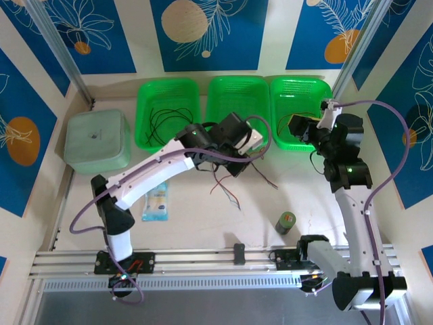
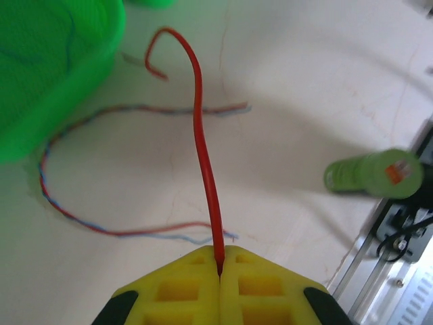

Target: Untangle the cables

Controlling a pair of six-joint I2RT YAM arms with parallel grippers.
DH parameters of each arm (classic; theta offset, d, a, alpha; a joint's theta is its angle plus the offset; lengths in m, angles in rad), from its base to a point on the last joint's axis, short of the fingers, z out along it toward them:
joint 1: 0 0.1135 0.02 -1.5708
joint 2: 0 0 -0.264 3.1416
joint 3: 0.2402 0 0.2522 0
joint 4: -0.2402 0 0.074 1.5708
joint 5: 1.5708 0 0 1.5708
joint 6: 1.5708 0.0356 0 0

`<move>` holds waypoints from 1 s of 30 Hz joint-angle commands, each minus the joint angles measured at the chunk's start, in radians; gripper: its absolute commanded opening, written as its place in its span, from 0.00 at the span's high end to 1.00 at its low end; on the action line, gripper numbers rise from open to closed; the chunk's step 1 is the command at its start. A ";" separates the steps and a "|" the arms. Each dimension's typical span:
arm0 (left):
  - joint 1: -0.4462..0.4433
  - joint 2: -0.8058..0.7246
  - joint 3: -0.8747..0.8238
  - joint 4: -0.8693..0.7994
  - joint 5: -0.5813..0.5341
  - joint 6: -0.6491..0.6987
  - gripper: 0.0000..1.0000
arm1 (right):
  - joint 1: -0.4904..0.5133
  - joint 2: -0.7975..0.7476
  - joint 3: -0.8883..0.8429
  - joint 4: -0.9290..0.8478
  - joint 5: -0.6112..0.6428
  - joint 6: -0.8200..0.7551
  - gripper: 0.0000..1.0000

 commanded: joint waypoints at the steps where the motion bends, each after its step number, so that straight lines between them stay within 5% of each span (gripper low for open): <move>1: 0.017 0.053 0.167 -0.054 0.033 0.066 1.00 | -0.001 -0.051 0.015 -0.030 0.006 0.089 0.42; 9: 0.055 0.190 0.479 0.109 0.108 0.050 1.00 | -0.018 -0.117 0.054 -0.108 0.115 0.111 0.39; 30: 0.139 0.446 0.479 1.002 0.032 -0.139 1.00 | -0.046 -0.202 0.141 -0.177 0.165 0.066 0.38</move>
